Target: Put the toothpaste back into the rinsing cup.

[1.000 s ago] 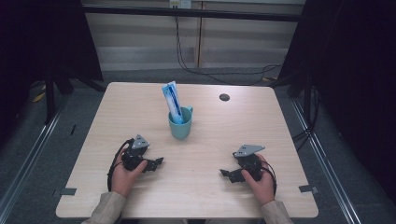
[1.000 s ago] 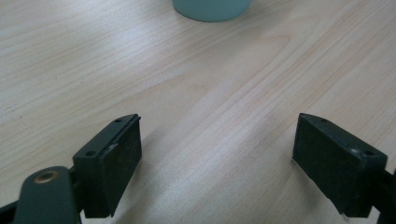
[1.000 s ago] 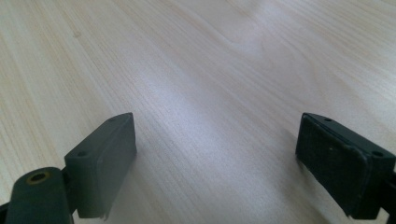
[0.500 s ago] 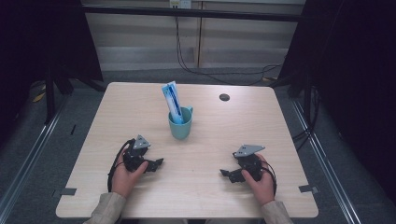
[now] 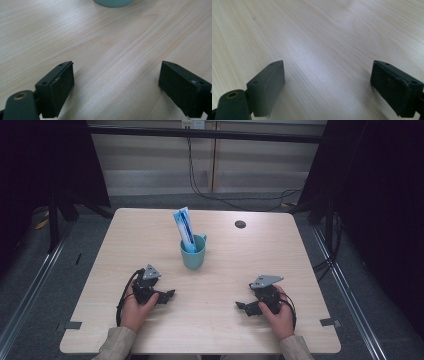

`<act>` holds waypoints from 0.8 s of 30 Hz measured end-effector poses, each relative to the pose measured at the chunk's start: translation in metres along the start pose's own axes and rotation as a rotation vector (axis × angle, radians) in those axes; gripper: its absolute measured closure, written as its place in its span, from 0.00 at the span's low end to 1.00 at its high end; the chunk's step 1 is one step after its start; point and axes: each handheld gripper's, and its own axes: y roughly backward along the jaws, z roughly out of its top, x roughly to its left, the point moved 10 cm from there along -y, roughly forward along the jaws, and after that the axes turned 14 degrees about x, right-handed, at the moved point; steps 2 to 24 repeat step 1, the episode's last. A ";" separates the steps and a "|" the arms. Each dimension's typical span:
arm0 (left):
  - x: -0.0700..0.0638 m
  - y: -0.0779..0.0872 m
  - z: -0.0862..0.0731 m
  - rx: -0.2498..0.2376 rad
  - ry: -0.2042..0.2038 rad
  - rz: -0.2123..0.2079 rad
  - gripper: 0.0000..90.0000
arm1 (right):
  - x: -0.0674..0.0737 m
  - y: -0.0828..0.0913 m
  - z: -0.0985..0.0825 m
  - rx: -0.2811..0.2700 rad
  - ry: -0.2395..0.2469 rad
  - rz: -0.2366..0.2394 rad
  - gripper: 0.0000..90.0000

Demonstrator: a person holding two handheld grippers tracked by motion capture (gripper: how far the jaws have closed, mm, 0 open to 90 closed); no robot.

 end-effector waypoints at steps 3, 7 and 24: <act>0.000 0.000 0.000 0.000 0.000 0.001 0.14 | 0.000 0.000 0.000 0.000 0.000 0.000 0.13; 0.000 0.000 0.000 0.000 0.000 0.001 0.14 | 0.000 0.000 0.000 0.000 0.000 0.000 0.13; 0.000 0.000 0.000 0.000 0.000 0.001 0.14 | 0.000 0.000 0.000 0.000 0.000 0.000 0.13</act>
